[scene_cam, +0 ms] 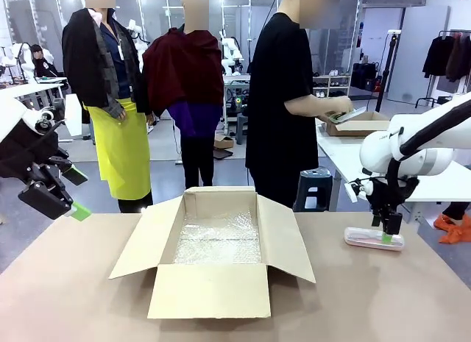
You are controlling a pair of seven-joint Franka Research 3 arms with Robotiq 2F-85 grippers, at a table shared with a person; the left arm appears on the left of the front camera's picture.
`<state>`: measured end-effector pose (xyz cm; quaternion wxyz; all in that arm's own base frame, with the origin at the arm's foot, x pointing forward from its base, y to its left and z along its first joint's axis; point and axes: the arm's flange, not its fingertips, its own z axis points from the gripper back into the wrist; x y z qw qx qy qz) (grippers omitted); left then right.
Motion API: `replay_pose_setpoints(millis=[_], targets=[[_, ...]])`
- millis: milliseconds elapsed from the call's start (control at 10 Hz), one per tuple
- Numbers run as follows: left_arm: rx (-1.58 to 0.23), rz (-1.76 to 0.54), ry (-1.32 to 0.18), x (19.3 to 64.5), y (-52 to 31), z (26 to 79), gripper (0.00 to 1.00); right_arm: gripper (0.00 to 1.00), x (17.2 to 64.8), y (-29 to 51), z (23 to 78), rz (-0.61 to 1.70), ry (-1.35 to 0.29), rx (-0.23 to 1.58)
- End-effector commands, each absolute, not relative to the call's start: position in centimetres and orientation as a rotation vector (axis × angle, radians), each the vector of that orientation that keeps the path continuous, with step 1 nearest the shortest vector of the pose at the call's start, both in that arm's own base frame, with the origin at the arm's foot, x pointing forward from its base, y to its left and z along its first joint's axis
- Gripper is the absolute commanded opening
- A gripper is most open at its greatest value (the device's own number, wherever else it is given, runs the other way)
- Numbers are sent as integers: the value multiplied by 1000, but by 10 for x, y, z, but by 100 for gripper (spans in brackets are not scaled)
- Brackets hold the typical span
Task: Pack the glasses set securely to prepare it for shipping.
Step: Place the Glasses case inside the Package Box.
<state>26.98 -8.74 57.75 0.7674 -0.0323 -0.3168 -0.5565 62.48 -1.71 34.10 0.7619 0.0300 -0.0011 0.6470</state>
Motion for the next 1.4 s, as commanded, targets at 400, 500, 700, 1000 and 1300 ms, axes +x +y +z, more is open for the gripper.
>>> replay_pose_setpoints(millis=[400,500,700,1000,1300], targets=[[-60,-1213,-690,269,-86,579,100,100,634,-11,305,1300,-73,61],[-60,-1213,-690,269,-86,579,100,100,635,-10,303,1300,-71,56],[-60,-1213,-690,269,-86,579,100,87,634,-8,304,1312,-62,48],[-60,-1213,-690,269,-86,579,100,59,633,-5,308,1317,-57,40],[-60,-1213,-690,269,-86,579,100,46,631,-3,328,1302,-36,46]])
